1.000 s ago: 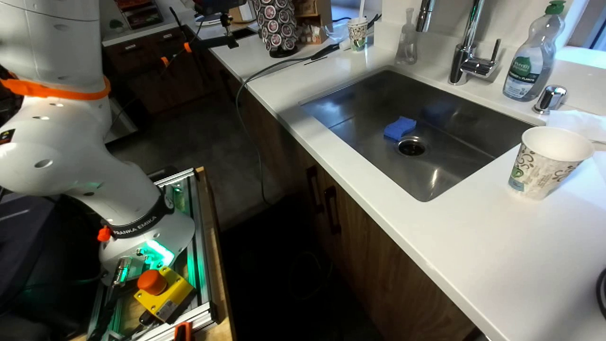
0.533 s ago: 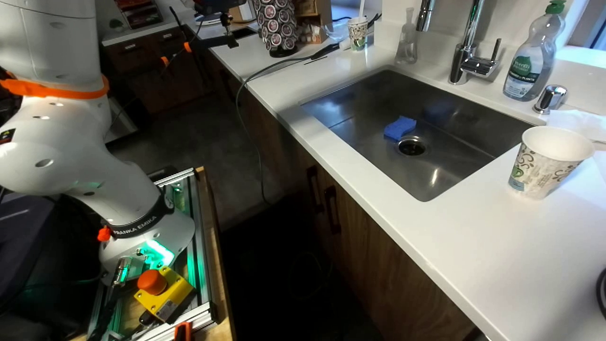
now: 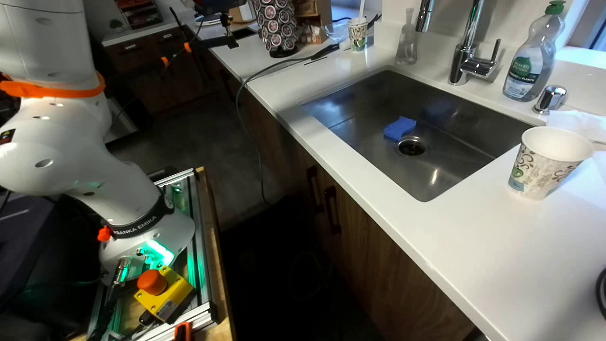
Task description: Wipe the kitchen faucet to with the paper towel
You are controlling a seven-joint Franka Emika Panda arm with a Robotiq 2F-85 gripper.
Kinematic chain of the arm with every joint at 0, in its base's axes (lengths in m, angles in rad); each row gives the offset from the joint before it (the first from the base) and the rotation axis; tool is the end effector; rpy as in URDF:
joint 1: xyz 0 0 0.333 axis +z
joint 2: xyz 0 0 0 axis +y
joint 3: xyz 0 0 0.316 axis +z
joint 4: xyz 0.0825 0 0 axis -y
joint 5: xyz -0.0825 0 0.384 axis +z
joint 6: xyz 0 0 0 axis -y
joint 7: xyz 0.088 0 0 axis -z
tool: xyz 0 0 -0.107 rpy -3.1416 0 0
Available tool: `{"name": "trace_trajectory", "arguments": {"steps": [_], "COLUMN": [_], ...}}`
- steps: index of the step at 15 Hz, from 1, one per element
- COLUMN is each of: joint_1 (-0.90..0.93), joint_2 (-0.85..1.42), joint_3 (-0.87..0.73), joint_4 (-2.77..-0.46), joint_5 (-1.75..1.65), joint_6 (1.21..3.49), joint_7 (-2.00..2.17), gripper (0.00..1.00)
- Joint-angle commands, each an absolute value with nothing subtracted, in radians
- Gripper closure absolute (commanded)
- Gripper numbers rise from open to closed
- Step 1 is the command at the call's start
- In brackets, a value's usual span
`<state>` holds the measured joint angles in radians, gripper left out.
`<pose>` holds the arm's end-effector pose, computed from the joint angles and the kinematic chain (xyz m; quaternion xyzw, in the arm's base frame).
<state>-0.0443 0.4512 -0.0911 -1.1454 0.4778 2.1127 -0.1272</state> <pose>0.7253 -0.0596 0.6096 -0.9436 0.0607 -0.2743 0.1753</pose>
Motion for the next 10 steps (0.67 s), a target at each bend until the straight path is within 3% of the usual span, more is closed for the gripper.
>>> {"name": "trace_trajectory", "arguments": {"steps": [1,10], "joint_1": [-0.04,-0.078], "joint_2": [0.392,0.347], "joint_3": [-0.118,-0.06], "joint_4": [-1.248,-1.452], "joint_5": [0.441,0.429], "joint_6": [2.079,1.995], "joint_7": [-0.102,-0.098], "gripper": [1.0,1.0]}}
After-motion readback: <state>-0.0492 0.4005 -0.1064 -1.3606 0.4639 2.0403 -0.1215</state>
